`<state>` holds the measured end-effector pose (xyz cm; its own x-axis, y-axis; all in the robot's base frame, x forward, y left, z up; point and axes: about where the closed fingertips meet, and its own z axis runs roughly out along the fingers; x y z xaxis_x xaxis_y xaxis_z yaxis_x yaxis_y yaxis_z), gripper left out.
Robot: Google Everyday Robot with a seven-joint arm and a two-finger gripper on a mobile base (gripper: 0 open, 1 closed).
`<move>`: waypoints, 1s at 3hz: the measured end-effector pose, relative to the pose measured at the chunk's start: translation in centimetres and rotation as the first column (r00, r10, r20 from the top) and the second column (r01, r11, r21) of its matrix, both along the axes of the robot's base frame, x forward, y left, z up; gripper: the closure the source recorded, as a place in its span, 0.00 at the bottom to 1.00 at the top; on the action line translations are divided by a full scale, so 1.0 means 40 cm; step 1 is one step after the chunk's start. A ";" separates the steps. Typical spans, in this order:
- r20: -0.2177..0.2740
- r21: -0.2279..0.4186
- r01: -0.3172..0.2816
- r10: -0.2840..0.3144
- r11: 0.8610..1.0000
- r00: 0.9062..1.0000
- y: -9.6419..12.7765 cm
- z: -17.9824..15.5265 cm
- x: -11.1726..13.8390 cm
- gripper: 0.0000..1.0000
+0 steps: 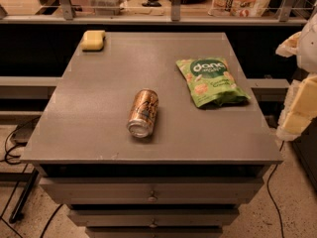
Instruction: Move green rice chip bag near sponge
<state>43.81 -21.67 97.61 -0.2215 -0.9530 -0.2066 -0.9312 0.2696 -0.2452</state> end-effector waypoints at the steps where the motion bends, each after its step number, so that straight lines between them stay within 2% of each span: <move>1: 0.006 0.002 0.003 -0.003 1.000 1.000 0.000 0.003 0.001 0.00; 2: 0.048 0.044 0.030 -0.032 0.999 0.998 0.000 0.024 0.018 0.00; 3: 0.107 0.143 0.076 -0.092 0.987 0.990 0.027 0.043 0.068 0.00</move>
Offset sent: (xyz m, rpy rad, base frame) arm 0.0183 -0.0022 0.0170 0.1049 -0.0931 -0.0714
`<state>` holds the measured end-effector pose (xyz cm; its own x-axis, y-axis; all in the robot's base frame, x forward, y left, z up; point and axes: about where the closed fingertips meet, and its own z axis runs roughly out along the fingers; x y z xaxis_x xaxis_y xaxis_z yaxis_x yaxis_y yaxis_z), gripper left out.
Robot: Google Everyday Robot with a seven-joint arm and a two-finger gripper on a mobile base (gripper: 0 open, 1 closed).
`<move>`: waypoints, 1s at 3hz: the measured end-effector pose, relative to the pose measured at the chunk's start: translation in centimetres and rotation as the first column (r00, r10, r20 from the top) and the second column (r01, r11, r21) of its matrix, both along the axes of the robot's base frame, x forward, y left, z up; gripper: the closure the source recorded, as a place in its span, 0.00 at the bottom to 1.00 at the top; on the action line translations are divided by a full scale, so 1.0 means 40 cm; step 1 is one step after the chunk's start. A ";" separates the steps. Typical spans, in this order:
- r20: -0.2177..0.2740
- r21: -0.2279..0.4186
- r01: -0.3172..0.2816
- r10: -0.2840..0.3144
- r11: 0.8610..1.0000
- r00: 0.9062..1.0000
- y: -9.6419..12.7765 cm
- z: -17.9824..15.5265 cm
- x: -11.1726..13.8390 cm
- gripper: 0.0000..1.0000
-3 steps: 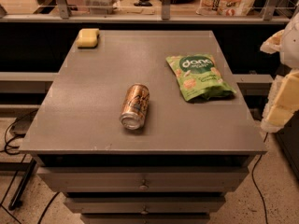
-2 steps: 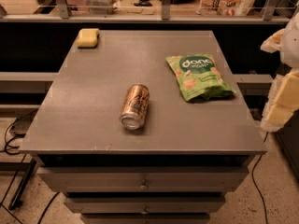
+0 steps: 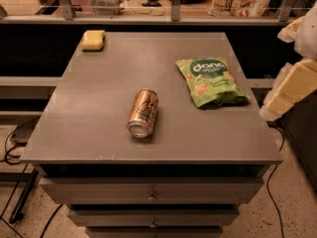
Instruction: Move green rice chip bag near sponge
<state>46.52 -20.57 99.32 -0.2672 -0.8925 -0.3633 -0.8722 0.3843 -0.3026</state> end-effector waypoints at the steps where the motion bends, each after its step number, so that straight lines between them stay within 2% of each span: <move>1: 0.045 0.090 0.038 -0.043 0.995 0.998 0.058 -0.002 0.102 0.00; 2: 0.045 0.090 0.038 -0.043 0.995 0.998 0.058 -0.002 0.102 0.00; 3: 0.032 0.170 0.036 -0.043 0.985 0.999 0.083 -0.022 0.111 0.00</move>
Offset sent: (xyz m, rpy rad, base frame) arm 0.0315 0.0183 -0.0006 0.0698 -0.0358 -0.0298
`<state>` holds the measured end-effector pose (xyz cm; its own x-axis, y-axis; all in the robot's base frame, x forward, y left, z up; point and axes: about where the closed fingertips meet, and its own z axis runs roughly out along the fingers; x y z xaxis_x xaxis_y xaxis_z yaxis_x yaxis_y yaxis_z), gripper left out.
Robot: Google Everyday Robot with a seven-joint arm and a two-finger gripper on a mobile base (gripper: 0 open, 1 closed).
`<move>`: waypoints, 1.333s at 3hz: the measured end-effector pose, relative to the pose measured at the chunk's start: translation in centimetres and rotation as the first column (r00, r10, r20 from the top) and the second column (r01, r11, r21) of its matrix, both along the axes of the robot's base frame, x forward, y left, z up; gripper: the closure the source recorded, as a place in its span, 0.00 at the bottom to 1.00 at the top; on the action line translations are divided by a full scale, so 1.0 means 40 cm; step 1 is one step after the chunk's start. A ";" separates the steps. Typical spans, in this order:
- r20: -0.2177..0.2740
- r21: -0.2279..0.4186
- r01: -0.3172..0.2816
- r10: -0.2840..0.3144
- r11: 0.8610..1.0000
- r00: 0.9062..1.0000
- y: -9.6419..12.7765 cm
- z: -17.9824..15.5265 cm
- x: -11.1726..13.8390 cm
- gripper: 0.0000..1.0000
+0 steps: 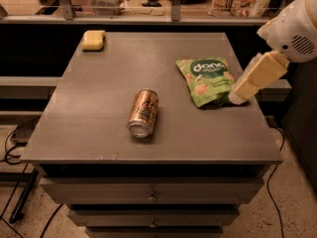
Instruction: Move green rice chip bag near sponge
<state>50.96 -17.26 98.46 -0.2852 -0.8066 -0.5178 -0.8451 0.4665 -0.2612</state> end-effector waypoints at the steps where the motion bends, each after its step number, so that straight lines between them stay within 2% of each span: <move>1: -0.026 0.147 -0.021 0.025 0.989 0.999 0.065 -0.049 0.037 0.00; 2: -0.041 0.225 -0.037 0.047 0.974 0.998 0.113 -0.086 0.076 0.00; 3: -0.074 0.238 -0.036 0.055 0.971 0.996 0.152 -0.137 0.119 0.00; 4: -0.112 0.218 0.013 0.011 0.976 0.994 0.168 -0.201 0.166 0.00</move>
Offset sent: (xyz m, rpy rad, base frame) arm 0.0593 0.0698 -0.0581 0.3168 0.0696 0.0688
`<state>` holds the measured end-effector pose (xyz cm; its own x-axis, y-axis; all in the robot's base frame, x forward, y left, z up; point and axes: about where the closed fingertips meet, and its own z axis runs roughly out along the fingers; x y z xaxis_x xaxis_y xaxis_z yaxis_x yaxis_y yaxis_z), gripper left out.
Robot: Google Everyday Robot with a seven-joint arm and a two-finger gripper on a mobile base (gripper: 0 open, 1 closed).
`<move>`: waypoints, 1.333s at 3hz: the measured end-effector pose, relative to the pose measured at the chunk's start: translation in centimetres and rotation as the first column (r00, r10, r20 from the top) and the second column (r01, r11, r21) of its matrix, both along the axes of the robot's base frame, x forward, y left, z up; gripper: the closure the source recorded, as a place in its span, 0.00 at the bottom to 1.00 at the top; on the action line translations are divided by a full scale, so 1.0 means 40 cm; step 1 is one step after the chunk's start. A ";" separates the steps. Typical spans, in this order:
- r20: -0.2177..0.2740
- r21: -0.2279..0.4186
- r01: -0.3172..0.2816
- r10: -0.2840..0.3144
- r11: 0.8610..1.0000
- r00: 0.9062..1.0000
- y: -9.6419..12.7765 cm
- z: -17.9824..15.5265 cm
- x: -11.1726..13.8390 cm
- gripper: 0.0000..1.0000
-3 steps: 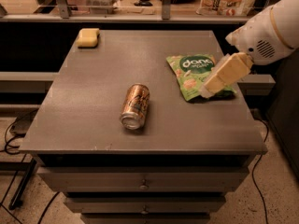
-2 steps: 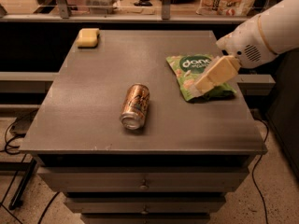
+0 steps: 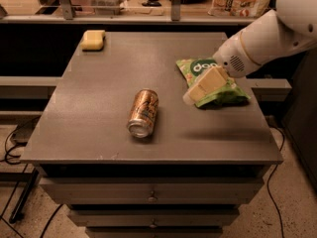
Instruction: Move green rice chip bag near sponge
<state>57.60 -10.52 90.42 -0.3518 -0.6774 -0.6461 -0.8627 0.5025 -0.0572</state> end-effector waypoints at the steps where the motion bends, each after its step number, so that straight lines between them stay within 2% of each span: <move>1: -0.018 -0.024 0.037 -0.037 0.999 0.999 -0.001 -0.043 0.023 0.00; 2: 0.005 -0.020 0.118 -0.118 0.993 0.993 -0.054 -0.052 0.060 0.00; 3: 0.010 0.008 0.176 -0.176 0.984 0.984 -0.102 -0.069 0.094 0.00; 4: -0.009 0.028 0.198 -0.198 0.980 0.980 -0.130 -0.104 0.125 0.00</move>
Offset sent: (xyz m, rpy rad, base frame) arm 0.0435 -0.0535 -0.0239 -0.0107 -0.0377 -0.2291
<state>62.59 -15.74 86.25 -0.4813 -0.5752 -0.6615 -0.7460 0.6650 -0.0354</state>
